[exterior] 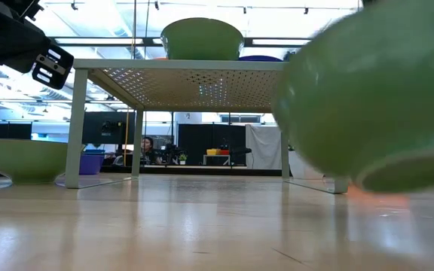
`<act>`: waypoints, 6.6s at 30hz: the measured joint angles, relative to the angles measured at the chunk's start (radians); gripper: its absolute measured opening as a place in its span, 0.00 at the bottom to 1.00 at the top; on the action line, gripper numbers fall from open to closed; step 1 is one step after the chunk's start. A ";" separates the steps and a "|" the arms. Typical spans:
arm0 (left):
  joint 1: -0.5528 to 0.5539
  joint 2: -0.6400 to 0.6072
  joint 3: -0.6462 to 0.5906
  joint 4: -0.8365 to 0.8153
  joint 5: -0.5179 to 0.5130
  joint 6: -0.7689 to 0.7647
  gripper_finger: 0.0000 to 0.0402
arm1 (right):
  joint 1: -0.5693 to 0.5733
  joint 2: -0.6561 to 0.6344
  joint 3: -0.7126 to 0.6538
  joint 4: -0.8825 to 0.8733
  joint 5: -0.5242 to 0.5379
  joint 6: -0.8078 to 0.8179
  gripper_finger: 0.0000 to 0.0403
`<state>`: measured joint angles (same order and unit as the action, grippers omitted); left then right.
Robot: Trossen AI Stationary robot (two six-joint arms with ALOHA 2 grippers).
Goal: Pick & Place Mini bowls
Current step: Stack the white patterned bowl on top of the white patterned bowl on the shelf, then stack the blue bowl on top of the blue bowl on the shelf
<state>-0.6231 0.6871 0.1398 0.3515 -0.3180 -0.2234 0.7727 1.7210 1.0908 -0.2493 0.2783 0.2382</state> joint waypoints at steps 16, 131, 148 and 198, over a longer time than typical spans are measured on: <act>0.000 0.000 0.000 0.000 0.000 0.000 0.03 | -0.010 0.109 0.002 0.058 0.018 -0.123 0.03; 0.000 0.000 0.000 -0.009 0.001 -0.009 0.03 | -0.528 0.162 0.737 -0.619 -0.061 -0.406 0.08; 0.000 0.000 0.000 -0.009 0.001 -0.009 0.03 | -0.530 0.146 0.737 -0.608 -0.077 -0.401 0.36; -0.116 0.000 0.069 -0.056 -0.018 0.057 0.01 | -0.091 0.079 0.328 0.020 0.048 -0.221 0.01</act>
<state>-0.7392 0.6868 0.2089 0.2952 -0.3355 -0.1668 0.6819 1.8004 1.4186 -0.2294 0.3265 0.0174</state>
